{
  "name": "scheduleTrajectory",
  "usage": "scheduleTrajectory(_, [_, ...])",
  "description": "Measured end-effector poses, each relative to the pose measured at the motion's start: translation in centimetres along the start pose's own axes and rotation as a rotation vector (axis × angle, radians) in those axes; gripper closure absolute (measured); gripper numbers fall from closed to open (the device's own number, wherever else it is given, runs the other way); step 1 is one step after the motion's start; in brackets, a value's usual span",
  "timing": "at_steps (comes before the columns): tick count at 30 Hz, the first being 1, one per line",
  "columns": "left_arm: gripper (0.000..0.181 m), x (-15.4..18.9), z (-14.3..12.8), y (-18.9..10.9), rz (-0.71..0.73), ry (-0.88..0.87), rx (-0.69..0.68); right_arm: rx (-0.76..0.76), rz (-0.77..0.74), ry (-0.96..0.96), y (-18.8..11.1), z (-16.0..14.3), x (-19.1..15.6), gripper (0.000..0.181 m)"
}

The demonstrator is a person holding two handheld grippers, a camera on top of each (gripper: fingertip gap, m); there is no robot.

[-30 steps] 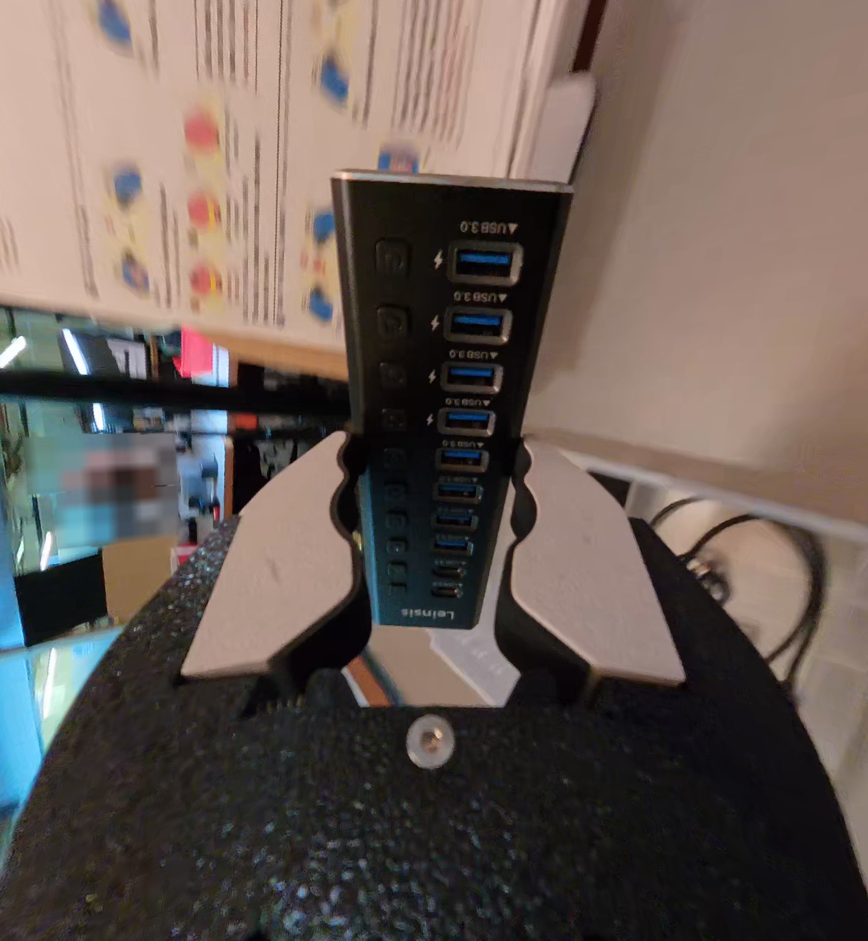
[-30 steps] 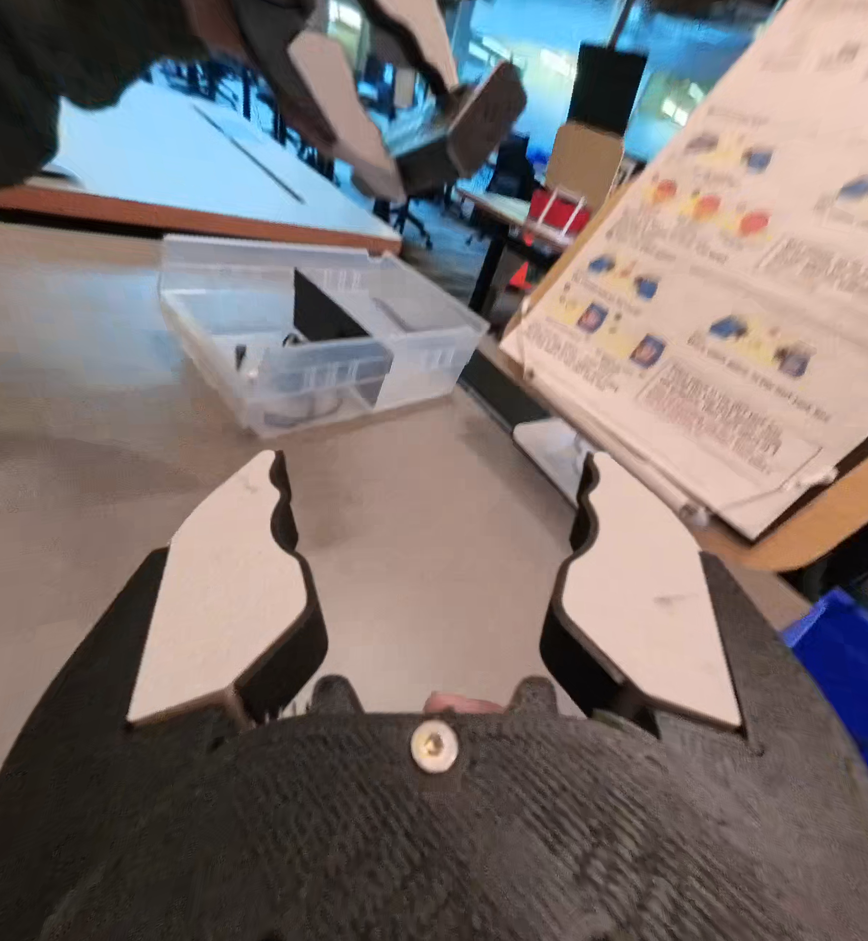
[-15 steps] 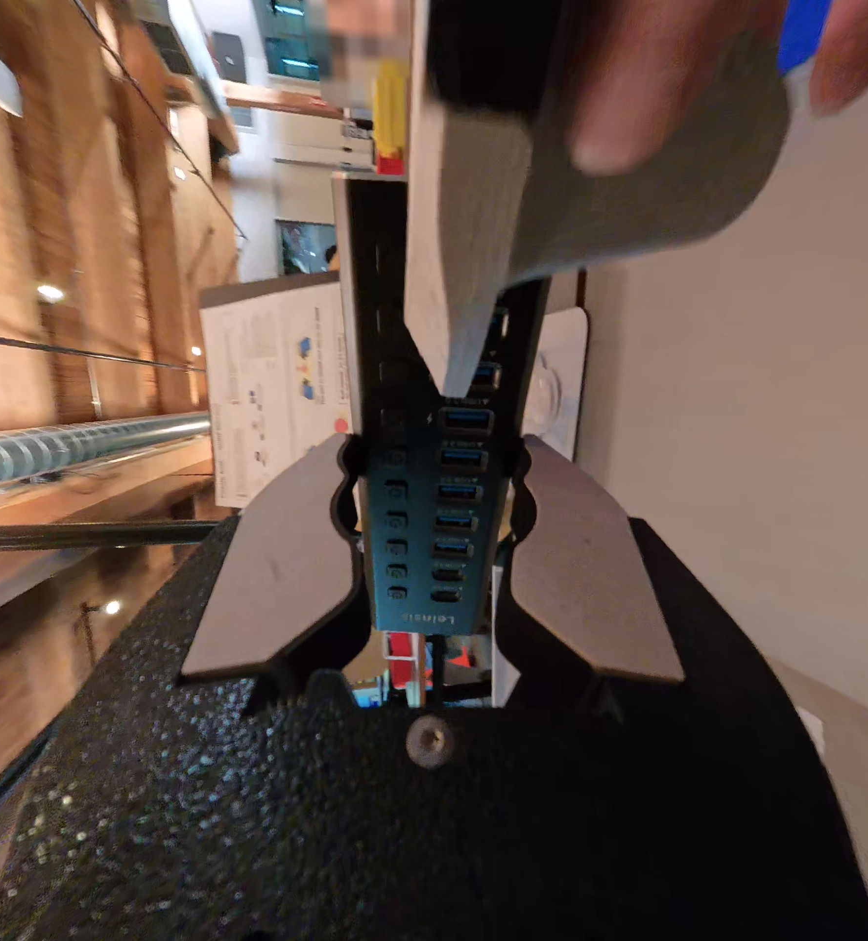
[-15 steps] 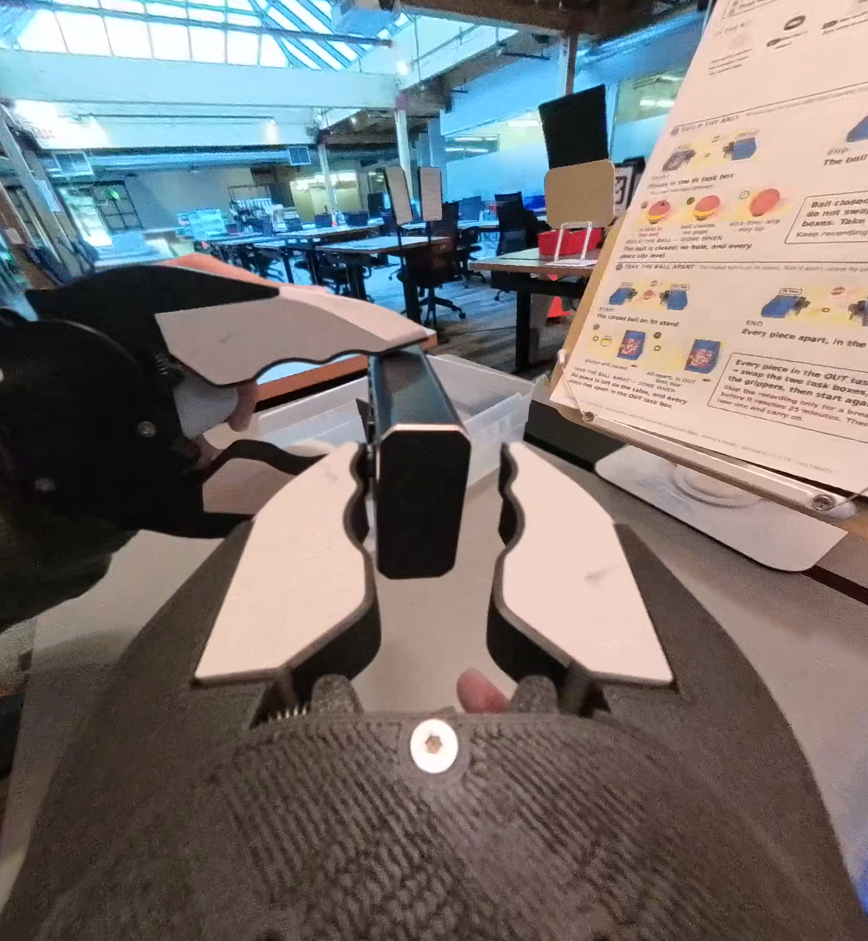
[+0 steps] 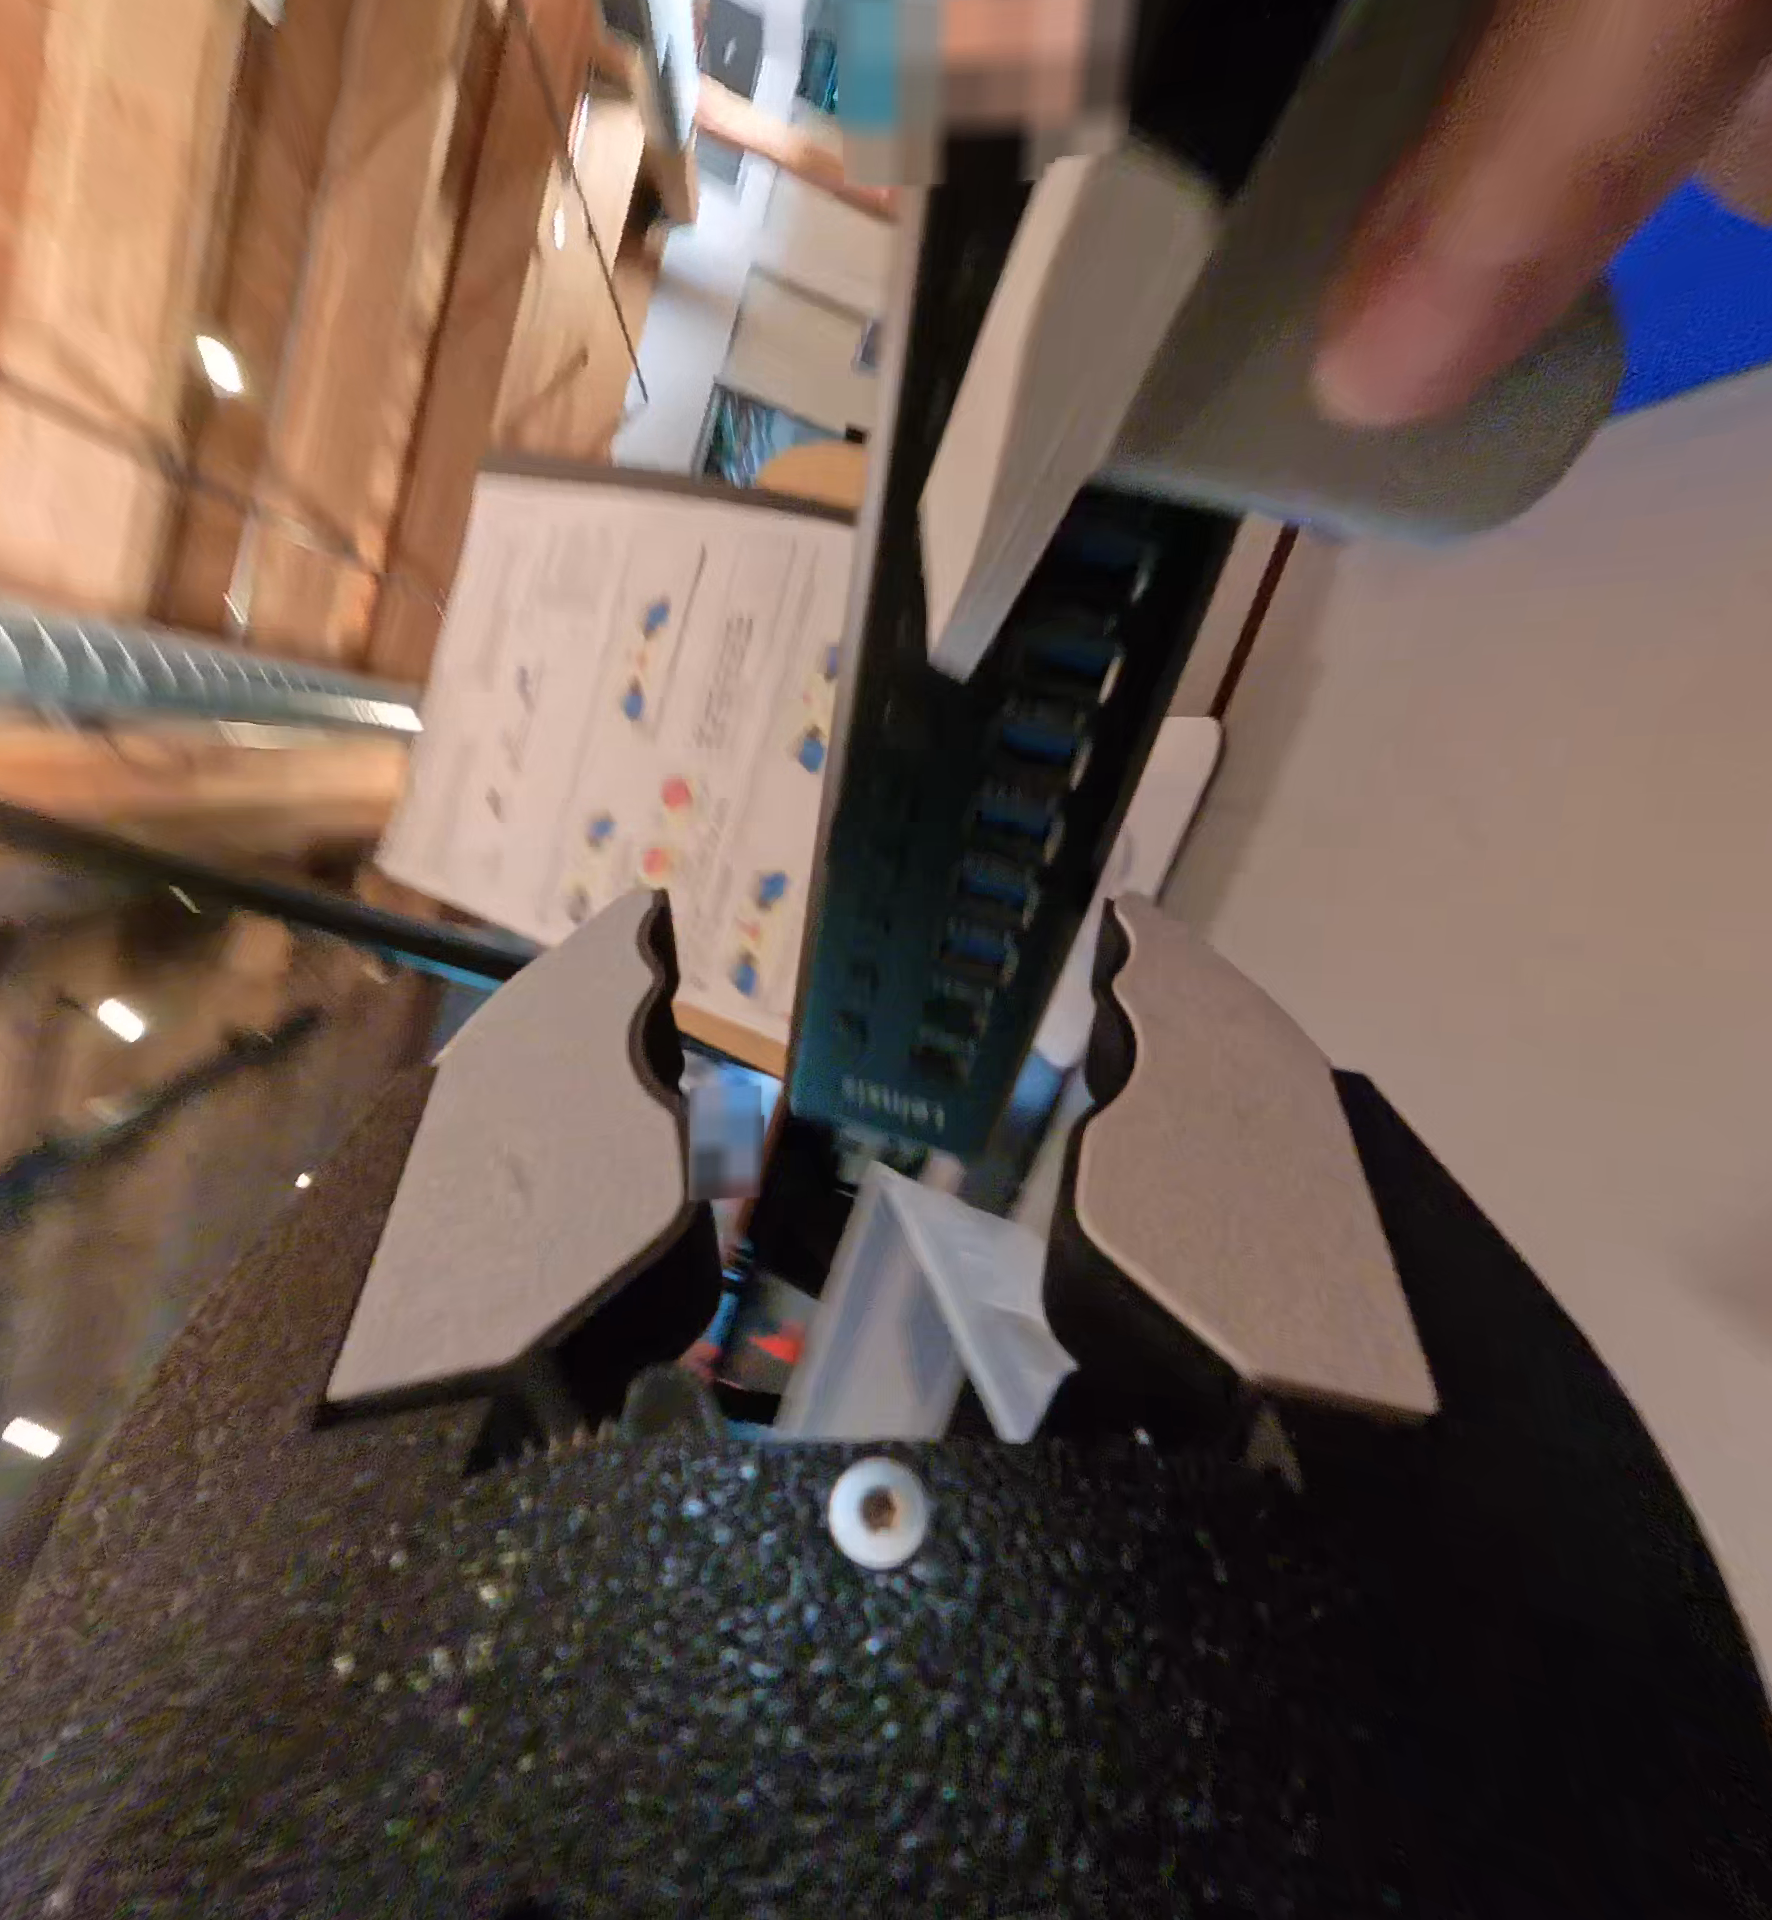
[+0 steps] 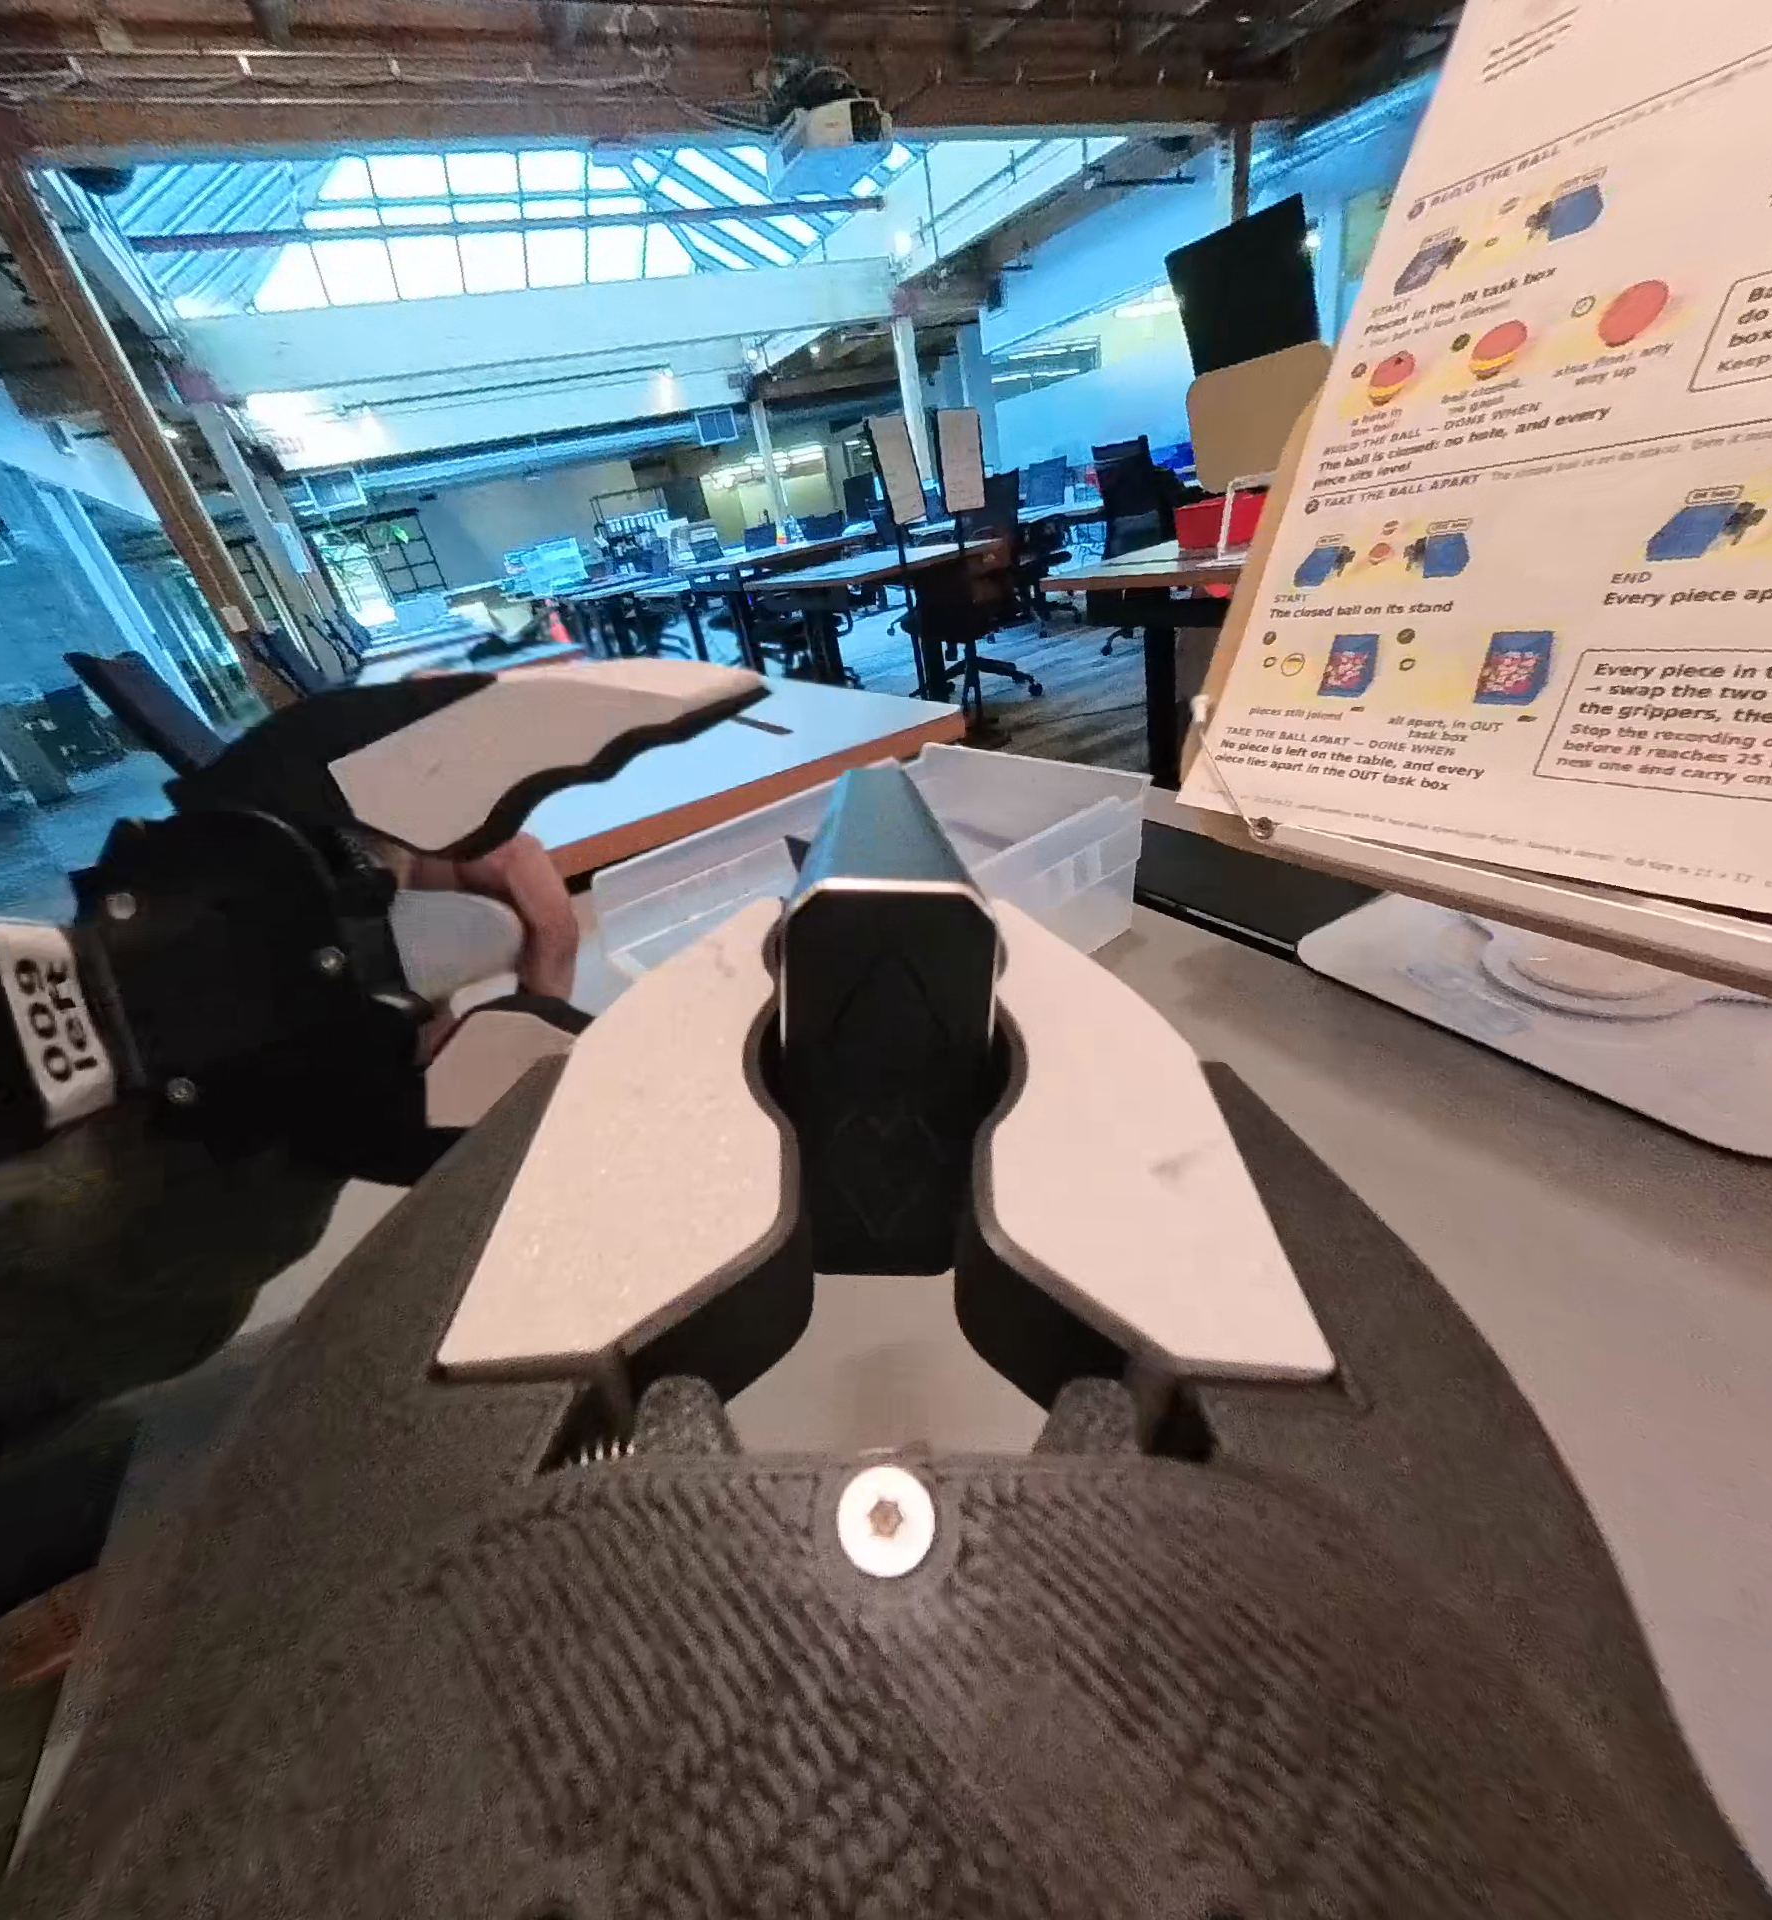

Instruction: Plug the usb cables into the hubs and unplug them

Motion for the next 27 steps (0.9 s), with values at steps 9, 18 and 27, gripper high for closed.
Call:
scheduleTrajectory(9, [0.100, 7.2, -1.4, -3.2, -0.953, -2.071, 0.309, -0.133, -0.050, -0.219, -2.0, -0.1, -1.8, 0.151])
scheduleTrajectory(18, [0.103, 7.8, -1.9, -0.3, -1.150, -2.427, 0.364, -0.275, -0.179, -0.661, -2.3, -3.8, -6.4, 0.151])
scheduleTrajectory(27, [0.114, 3.2, -0.9, -0.9, -1.077, -1.883, 0.587, -0.275, 0.177, -0.127, -3.3, -5.8, -6.3, 0.092])
Point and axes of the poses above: each gripper's, where its closed fingertips meet, y out along the fingers, z out of its top, x = y × z across the jaws, the point moved 7 cm from there along -y, back along the fingers, and after that the axes turned 8 degrees about -x, right-handed, at the moved point
